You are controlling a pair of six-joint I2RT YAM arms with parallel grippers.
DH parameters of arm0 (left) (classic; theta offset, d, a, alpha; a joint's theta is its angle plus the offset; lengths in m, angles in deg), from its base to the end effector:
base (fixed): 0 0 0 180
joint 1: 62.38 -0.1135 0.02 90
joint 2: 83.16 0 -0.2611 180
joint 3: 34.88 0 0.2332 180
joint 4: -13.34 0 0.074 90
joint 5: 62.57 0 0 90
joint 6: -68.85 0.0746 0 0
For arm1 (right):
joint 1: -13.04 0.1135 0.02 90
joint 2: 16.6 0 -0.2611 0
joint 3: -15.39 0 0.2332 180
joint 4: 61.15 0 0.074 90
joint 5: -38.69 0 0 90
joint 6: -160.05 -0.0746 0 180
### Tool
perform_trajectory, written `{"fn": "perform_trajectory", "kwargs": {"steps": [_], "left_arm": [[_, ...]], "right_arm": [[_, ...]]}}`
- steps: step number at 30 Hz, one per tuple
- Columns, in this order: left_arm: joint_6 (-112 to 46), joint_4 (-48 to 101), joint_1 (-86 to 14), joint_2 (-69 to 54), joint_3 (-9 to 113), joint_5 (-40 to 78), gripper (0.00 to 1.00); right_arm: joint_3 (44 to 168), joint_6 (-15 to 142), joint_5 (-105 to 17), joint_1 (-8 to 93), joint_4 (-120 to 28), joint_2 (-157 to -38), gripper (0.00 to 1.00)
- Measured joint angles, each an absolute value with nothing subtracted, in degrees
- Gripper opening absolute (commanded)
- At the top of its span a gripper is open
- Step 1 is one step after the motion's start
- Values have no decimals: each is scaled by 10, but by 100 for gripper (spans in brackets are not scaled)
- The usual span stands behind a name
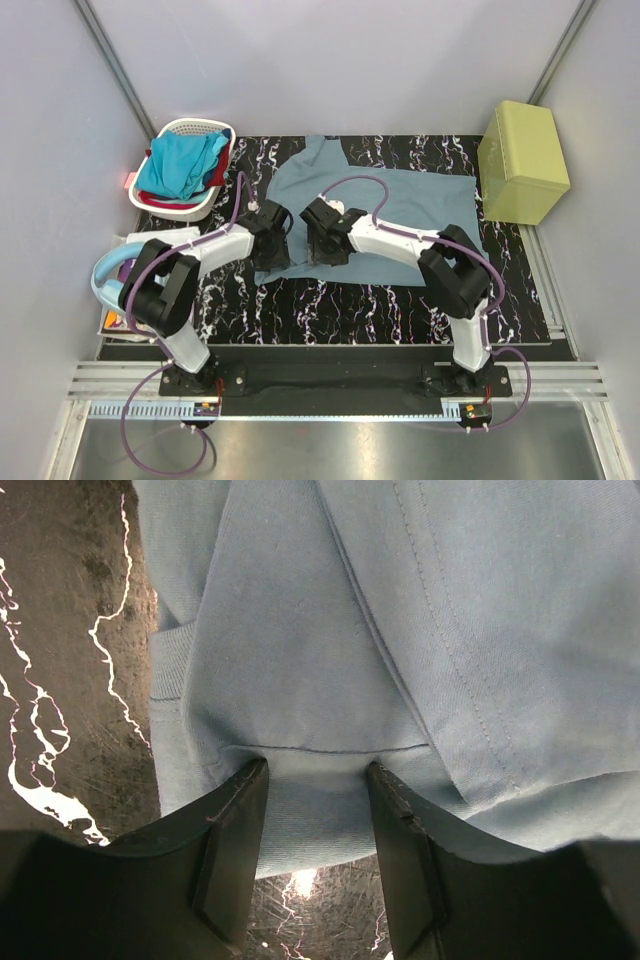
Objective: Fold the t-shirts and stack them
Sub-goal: Fold the flattened tshirt in 1/3 of the way
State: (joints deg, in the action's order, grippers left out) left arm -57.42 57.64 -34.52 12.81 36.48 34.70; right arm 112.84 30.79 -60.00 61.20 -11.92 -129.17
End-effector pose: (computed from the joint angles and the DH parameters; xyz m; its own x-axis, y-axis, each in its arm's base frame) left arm 0.2806 -0.1377 0.1380 -0.9155 -0.1799 -0.3600 -0.1467 0.9822 -0.1177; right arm 0.2814 0.2974 0.1606 -0.9040 -0.0719 -0.4214 -0.1559 0.9733 0.1685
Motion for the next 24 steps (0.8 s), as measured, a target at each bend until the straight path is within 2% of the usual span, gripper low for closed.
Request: {"fn": "perform_trajectory", "kwargs": {"steps": [8,15,18,22,24], "left_arm": [[-577,575,-345,113,353,347,49],[-577,575,-345,107,349,346,49],[-577,575,-345,106,349,345,49],[-577,576,-345,106,348,344,49],[-578,577,-345,103,346,343,49]], "right_arm": [[1189,308,-584,612,-138,-1351,59],[1212,307,-582,612,-139,-1375,54],[1220,307,-583,612,-139,-1386,49],[1220,305,-585,612,-139,-1388,35],[1220,303,-589,612,-139,-1388,32]]}}
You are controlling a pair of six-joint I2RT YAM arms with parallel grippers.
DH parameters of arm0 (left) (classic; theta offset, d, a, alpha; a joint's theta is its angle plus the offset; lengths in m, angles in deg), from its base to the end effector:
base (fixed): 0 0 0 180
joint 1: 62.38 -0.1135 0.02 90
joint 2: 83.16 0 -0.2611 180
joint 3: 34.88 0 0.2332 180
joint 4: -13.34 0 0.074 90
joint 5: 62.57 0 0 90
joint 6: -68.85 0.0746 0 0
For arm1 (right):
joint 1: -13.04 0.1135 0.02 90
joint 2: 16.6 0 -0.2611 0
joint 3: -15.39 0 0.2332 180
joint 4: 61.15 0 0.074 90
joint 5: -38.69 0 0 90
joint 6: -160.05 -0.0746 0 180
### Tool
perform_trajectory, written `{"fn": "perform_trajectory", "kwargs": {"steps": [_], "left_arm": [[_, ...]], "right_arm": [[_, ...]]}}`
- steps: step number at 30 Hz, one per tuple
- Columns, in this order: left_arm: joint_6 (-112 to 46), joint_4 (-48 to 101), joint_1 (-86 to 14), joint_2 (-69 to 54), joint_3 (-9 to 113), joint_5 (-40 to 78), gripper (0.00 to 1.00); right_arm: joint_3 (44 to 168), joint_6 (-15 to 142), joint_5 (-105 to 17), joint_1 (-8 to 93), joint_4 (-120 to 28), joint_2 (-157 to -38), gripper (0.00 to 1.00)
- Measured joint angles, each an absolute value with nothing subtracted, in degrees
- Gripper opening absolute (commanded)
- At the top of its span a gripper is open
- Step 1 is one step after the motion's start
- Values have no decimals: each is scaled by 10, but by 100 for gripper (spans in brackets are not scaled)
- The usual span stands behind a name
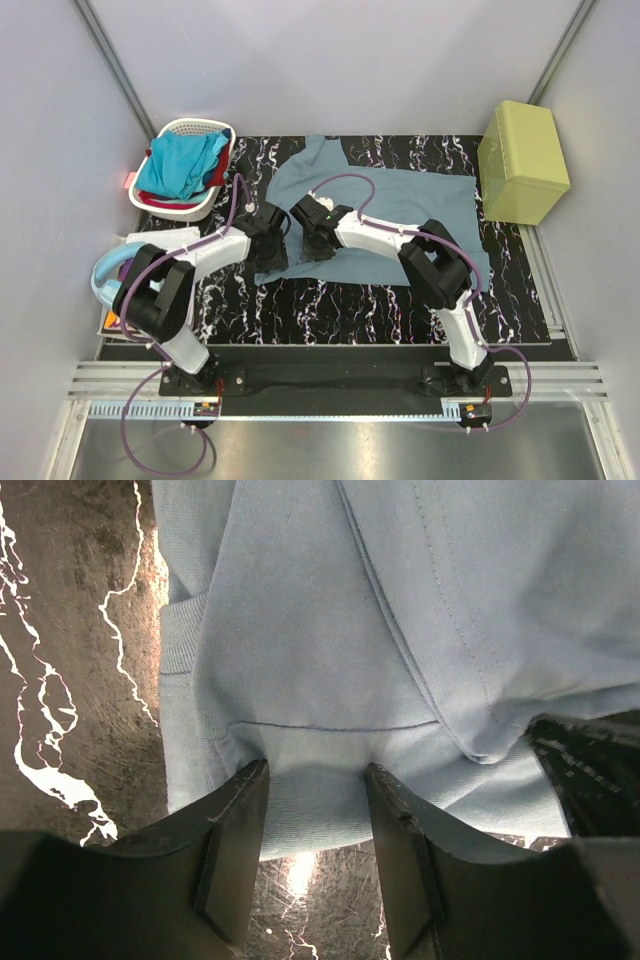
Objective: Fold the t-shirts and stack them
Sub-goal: Fold the flattened tshirt in 1/3 of the way
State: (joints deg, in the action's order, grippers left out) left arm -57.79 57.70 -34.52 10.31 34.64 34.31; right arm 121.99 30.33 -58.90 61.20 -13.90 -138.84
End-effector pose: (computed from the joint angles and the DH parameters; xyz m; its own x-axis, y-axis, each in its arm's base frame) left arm 0.2726 -0.1340 0.1419 -0.9127 -0.1877 -0.3630 -0.1494 0.9800 -0.1312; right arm 0.3084 0.3296 0.1398 -0.9030 -0.0589 -0.4256 -0.1577 0.9669 0.2008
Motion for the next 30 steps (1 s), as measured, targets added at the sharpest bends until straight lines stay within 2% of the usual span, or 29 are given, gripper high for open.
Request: {"fn": "perform_trajectory", "kwargs": {"steps": [5,8,14,30], "left_arm": [[-580,577,-345,93,340,342,49],[-583,577,-345,93,338,342,49],[-583,577,-345,93,338,342,49],[-588,577,-341,93,338,342,48]], "right_arm": [[1220,299,-598,612,-139,-1388,20],[1220,298,-607,612,-139,-1388,17],[1220,297,-624,612,-139,-1388,0],[1312,318,-674,609,-113,-1388,0]]}}
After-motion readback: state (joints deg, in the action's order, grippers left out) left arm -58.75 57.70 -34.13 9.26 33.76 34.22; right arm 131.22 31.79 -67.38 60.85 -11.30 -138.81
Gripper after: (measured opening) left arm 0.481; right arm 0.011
